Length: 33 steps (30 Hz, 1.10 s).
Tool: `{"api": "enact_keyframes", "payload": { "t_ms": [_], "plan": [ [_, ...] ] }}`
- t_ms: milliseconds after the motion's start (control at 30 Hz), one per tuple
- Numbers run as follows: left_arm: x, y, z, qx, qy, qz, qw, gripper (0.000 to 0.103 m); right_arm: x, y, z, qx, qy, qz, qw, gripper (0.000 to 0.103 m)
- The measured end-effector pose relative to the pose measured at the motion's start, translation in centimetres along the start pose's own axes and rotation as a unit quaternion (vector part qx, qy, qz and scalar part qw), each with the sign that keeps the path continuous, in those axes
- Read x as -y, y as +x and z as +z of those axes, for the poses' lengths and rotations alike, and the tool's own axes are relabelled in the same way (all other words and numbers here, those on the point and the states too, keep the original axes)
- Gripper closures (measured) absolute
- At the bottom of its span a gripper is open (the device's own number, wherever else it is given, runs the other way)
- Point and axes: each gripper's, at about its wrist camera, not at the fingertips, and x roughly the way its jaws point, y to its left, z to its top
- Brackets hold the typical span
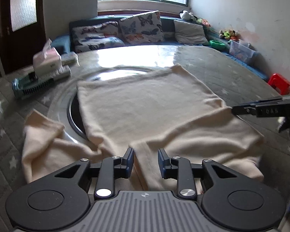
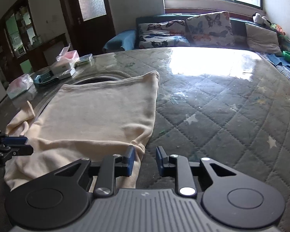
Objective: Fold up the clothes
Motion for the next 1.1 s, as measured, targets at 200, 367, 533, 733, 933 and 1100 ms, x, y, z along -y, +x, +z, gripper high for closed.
{"api": "enact_keyframes", "payload": {
  "t_ms": [200,367,533,733,933,1100],
  "plan": [
    [0.7,-1.4,-1.4,-0.004,0.003,-0.032,0.9995,0.068,-1.3,-2.4,-1.0,-0.015,-0.036,0.034,0.999,0.080],
    [1.1,-0.9,-2.0,-0.011,0.000,-0.016,0.9998,0.083,-3.1,-3.1,-2.5,-0.032,-0.075,0.049,0.995,0.080],
    [0.6,-1.5,-2.0,-0.005,-0.006,-0.006,0.9999,0.099,-4.0,-2.9,-2.8,-0.041,-0.100,0.043,0.993,0.079],
    [0.0,-2.0,-2.0,-0.006,-0.011,-0.010,0.9999,0.099,-5.0,-2.4,-1.5,-0.029,-0.112,0.058,0.992,0.079],
    [-0.6,-2.6,-2.2,-0.003,-0.009,-0.011,0.9999,0.094,-7.6,0.0,-1.2,-0.042,-0.133,0.083,0.987,0.079],
    [-2.7,-4.0,-1.8,0.028,-0.012,0.034,0.9990,0.088,-10.1,0.8,-1.4,-0.046,-0.165,0.100,0.980,0.078]
  ]
}}
